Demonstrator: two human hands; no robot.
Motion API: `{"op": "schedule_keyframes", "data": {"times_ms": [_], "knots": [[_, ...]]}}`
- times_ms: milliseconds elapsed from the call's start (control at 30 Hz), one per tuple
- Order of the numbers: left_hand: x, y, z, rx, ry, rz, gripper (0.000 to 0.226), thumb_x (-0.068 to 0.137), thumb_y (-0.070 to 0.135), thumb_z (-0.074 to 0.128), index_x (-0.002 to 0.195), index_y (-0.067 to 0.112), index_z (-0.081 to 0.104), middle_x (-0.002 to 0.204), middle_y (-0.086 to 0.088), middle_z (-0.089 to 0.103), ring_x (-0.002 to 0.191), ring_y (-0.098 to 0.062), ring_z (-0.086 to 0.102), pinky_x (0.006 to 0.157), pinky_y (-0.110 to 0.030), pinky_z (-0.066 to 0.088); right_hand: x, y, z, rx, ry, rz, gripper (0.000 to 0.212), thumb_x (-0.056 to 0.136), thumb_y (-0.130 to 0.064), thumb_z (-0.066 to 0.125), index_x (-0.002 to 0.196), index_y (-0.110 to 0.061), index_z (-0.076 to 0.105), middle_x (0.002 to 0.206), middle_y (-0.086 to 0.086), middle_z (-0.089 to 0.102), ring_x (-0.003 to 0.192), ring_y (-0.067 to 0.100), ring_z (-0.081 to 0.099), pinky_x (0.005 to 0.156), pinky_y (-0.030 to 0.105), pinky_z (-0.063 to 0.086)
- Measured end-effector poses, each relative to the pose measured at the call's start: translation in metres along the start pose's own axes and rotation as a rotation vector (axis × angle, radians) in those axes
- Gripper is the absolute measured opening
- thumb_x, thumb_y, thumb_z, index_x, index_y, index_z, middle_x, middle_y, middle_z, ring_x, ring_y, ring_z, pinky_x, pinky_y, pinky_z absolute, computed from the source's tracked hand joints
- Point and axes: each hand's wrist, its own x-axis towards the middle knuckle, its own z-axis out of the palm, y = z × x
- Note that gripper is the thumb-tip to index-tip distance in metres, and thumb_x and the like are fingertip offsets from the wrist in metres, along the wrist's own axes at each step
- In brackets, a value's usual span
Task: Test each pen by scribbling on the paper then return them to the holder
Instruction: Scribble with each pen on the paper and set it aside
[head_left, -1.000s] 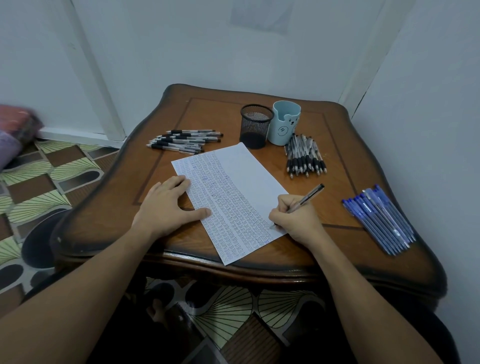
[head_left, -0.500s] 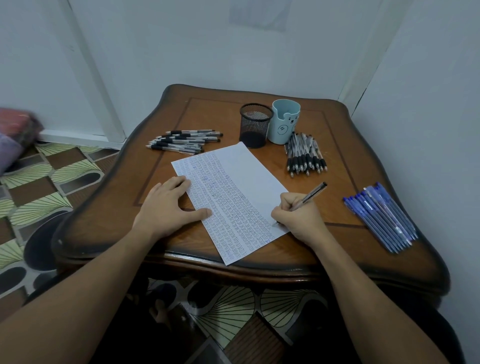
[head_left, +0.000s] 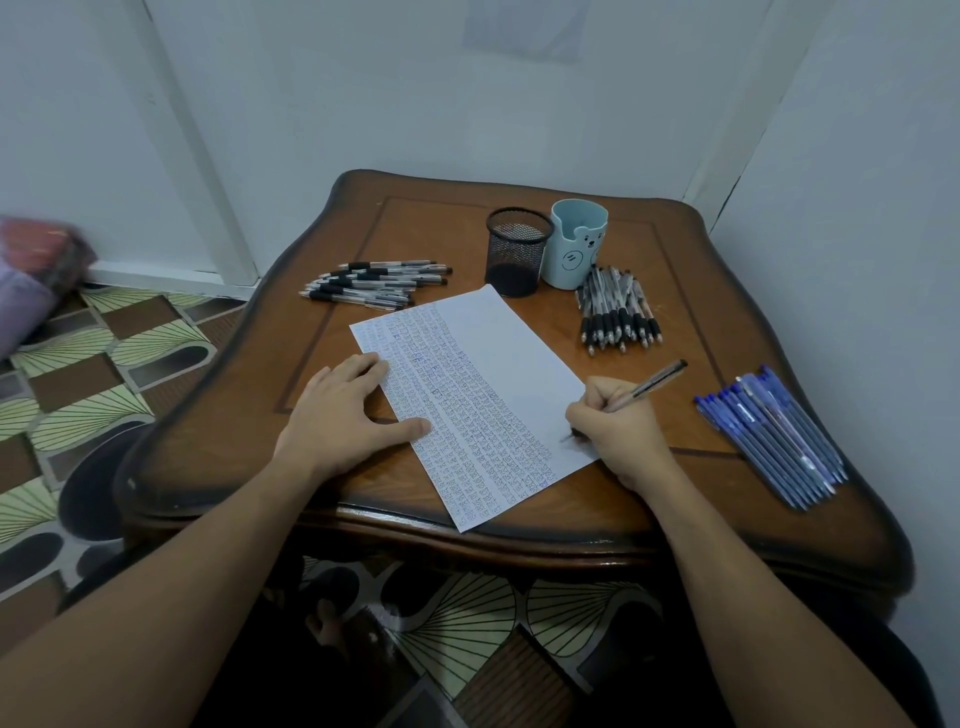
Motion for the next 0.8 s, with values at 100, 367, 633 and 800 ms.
{"op": "schedule_keyframes", "data": {"times_ms": [100,367,633,800], "knots": [[0.001,-0.002,0.001,0.005,0.003,0.002,0.121,0.053,0.096,0.033,0.15,0.024,0.033,0.158,0.007,0.023,0.144,-0.01,0.019,0.12,-0.037,0.005,0.002,-0.004,-0.003,0.192,0.042,0.059,0.044,0.085,0.014,0.055,0.052,-0.014,0.045,0.051,0.0,0.05,0.049,0.009,0.046,0.049,0.02,0.043],[0.001,-0.002,0.001,0.001,0.005,0.013,0.123,0.052,0.097,0.031,0.15,0.022,0.033,0.158,0.007,0.024,0.145,-0.01,0.019,0.12,-0.037,0.005,0.001,-0.014,0.0,0.301,0.057,0.166,0.047,0.106,-0.048,0.022,0.102,-0.014,0.055,0.043,-0.002,0.039,0.04,0.013,0.032,0.045,0.028,0.026],[0.002,-0.005,0.003,0.006,0.001,0.01,0.123,0.053,0.099,0.029,0.15,0.023,0.032,0.158,0.009,0.023,0.144,-0.009,0.018,0.12,-0.037,0.005,0.002,-0.019,0.005,0.119,0.068,0.133,0.032,0.109,-0.032,0.031,0.102,-0.013,0.056,0.044,0.0,0.044,0.04,0.014,0.035,0.046,0.031,0.029],[0.002,-0.005,0.002,-0.006,-0.006,0.012,0.125,0.052,0.099,0.028,0.15,0.023,0.031,0.158,0.009,0.022,0.145,-0.009,0.017,0.12,-0.036,0.004,0.003,-0.021,0.004,0.203,0.062,0.159,0.025,0.107,-0.027,0.04,0.093,-0.012,0.053,0.045,0.001,0.043,0.036,0.015,0.033,0.043,0.03,0.023]]}}
